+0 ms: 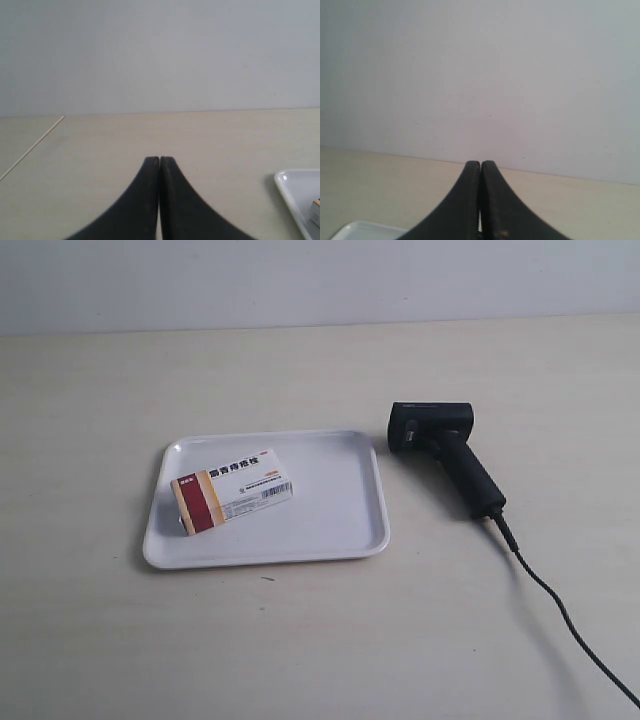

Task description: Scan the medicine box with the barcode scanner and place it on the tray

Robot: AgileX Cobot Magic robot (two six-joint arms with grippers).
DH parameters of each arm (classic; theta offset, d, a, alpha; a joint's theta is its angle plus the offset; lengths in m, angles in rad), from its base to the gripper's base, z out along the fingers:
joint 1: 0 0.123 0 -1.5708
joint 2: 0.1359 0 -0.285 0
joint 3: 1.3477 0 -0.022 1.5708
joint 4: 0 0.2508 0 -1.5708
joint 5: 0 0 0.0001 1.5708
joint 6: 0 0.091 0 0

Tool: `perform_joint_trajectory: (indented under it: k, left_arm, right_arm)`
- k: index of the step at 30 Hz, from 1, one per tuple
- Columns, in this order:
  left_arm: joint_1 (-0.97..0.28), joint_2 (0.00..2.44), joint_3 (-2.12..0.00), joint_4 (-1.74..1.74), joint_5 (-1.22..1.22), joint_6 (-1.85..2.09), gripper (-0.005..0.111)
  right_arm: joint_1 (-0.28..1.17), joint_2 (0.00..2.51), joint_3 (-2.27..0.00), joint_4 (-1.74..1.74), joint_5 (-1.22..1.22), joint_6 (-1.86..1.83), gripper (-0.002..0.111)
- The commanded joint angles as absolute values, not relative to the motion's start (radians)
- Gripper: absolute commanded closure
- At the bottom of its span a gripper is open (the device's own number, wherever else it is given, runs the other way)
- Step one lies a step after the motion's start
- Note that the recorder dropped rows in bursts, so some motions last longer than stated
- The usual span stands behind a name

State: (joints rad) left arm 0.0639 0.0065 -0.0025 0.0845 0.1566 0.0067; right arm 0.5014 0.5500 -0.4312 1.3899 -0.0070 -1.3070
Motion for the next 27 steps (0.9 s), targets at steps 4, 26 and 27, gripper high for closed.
perform_joint_trajectory:
  k: [4, 26, 27]
  left_arm:
    - [0.059, 0.000, 0.000, 0.088, 0.190, -0.008, 0.104]
    - [0.059, 0.000, 0.000, 0.088, 0.190, -0.008, 0.104]
    - [0.059, 0.000, 0.000, 0.088, 0.190, -0.008, 0.104]
  right_arm:
    - [0.501, 0.546, -0.426, 1.388, -0.008, -1.307, 0.108]
    - [0.501, 0.546, -0.426, 1.388, 0.005, -1.307, 0.108]
    - [0.501, 0.546, -0.426, 1.388, 0.000, -1.310, 0.108]
